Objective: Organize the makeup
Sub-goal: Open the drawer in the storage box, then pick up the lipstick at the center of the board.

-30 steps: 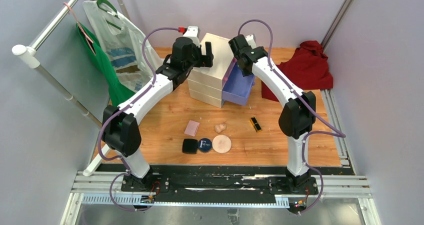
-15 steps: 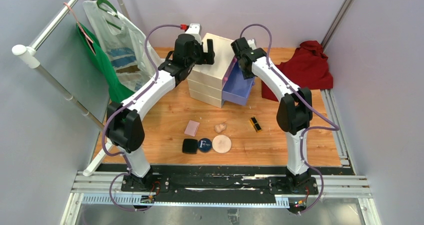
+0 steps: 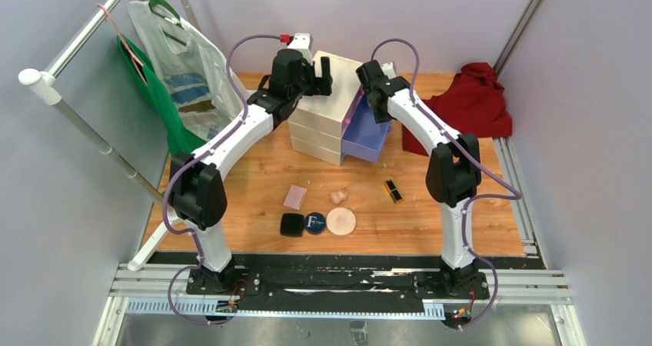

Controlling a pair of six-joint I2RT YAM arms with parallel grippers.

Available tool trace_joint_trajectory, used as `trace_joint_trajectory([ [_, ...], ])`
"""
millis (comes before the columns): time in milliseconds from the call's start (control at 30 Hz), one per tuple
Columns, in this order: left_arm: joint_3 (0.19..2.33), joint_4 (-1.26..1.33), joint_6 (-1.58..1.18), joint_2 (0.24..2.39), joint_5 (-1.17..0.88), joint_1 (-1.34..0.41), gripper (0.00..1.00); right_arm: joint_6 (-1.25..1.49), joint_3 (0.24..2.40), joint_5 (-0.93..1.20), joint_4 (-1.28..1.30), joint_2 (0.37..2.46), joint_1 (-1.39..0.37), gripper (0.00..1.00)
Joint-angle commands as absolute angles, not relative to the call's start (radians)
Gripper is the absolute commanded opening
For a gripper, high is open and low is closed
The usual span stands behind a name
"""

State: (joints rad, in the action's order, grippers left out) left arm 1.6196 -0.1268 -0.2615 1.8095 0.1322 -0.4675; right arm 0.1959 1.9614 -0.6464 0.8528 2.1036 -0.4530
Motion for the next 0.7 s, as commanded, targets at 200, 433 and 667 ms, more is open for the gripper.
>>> trace_joint_trajectory([
  [200, 1.563, -0.347, -0.279, 1.887, 0.154, -0.448, 0.98, 0.2, 1.914, -0.754, 0.951, 2.044, -0.417, 0.66],
  [433, 1.563, -0.311, -0.273, 1.867, 0.135, -0.447, 0.98, 0.116, 1.86, -0.645, 0.803, 1.909, -0.425, 0.66],
  [667, 1.623, -0.278, -0.246, 1.805, 0.11, -0.447, 0.98, 0.047, 1.819, -0.522, 0.673, 1.771, -0.439, 0.66],
])
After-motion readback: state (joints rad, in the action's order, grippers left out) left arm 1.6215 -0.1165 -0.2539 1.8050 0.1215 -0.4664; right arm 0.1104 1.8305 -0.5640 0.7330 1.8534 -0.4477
